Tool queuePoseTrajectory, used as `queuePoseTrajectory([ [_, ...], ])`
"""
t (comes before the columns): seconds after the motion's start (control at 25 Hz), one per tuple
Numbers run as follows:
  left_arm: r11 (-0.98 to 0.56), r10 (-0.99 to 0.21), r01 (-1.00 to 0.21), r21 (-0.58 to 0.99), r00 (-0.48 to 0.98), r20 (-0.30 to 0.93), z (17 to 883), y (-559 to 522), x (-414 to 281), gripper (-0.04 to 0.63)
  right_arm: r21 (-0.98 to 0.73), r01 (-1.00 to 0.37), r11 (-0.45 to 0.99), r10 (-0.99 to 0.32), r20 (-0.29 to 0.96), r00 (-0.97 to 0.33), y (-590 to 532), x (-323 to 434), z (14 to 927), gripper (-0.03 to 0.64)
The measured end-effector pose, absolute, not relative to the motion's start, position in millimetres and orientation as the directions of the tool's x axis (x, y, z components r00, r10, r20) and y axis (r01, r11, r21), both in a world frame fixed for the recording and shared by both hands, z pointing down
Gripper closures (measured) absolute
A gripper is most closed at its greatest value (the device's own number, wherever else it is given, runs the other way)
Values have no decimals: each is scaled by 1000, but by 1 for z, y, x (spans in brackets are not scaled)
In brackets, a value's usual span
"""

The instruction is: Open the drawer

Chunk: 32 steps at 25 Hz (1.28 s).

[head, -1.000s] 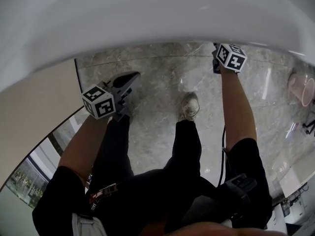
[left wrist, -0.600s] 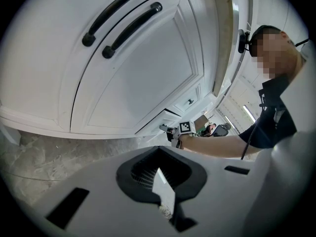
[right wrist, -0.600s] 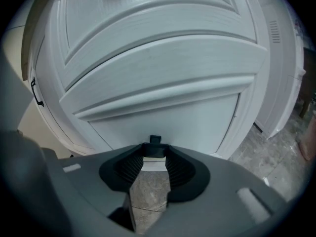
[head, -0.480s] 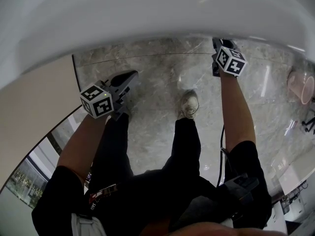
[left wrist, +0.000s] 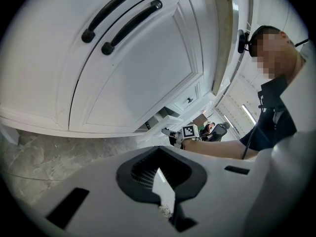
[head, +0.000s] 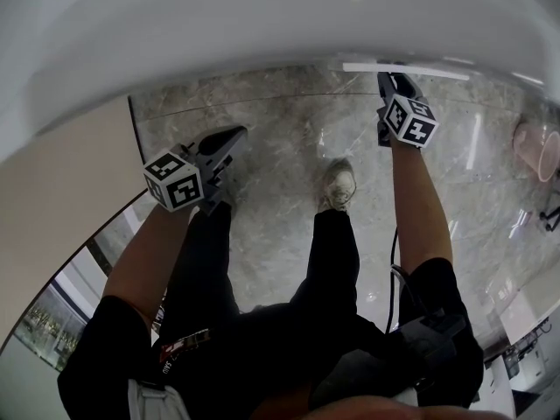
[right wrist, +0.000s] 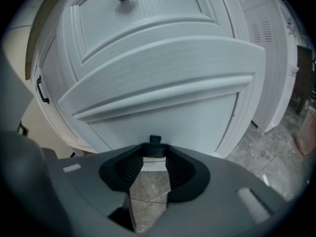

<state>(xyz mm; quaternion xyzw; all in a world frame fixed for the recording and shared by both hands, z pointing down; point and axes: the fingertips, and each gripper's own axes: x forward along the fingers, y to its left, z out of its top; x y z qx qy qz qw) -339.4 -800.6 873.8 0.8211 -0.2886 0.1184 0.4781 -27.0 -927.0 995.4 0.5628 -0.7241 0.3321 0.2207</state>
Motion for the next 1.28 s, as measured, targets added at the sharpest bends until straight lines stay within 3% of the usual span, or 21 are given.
queuePoseTrajectory([
  [1.28,-369,-359,-581,726,809,465,875,-793,-342,597,-271,-958,95,-638,722,-268,-837,-16,995,479],
])
